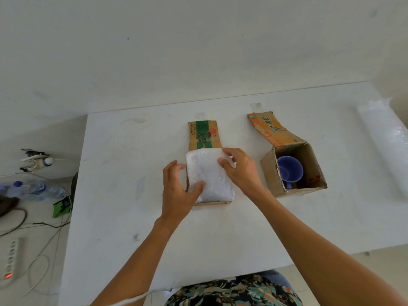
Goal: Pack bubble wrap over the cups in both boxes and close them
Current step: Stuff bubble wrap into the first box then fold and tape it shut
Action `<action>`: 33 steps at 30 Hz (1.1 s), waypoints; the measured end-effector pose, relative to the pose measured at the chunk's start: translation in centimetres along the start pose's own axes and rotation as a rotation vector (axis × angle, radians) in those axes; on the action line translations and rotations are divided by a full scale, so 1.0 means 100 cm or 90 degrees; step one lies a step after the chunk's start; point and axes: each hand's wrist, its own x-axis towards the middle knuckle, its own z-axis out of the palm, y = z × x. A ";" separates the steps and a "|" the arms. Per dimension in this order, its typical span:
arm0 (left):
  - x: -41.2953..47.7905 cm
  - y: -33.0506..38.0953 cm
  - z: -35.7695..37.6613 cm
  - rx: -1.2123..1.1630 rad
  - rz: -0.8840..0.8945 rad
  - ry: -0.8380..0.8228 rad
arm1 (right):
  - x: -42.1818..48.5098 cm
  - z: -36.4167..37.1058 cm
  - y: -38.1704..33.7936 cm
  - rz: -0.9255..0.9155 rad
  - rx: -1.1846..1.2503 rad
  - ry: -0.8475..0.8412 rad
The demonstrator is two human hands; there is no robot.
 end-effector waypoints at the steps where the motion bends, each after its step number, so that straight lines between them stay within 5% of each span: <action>1: 0.002 0.000 0.000 -0.028 0.001 -0.006 | 0.000 0.000 0.000 -0.004 -0.003 -0.001; 13: 0.017 0.008 0.017 -0.045 -0.027 -0.016 | 0.008 -0.001 0.001 -0.063 -0.163 -0.039; 26: 0.042 0.016 0.024 0.007 -0.138 -0.002 | 0.019 0.007 -0.004 0.060 -0.132 -0.076; 33: 0.035 0.013 0.030 -0.019 -0.106 0.058 | 0.022 0.012 -0.004 0.112 -0.109 -0.082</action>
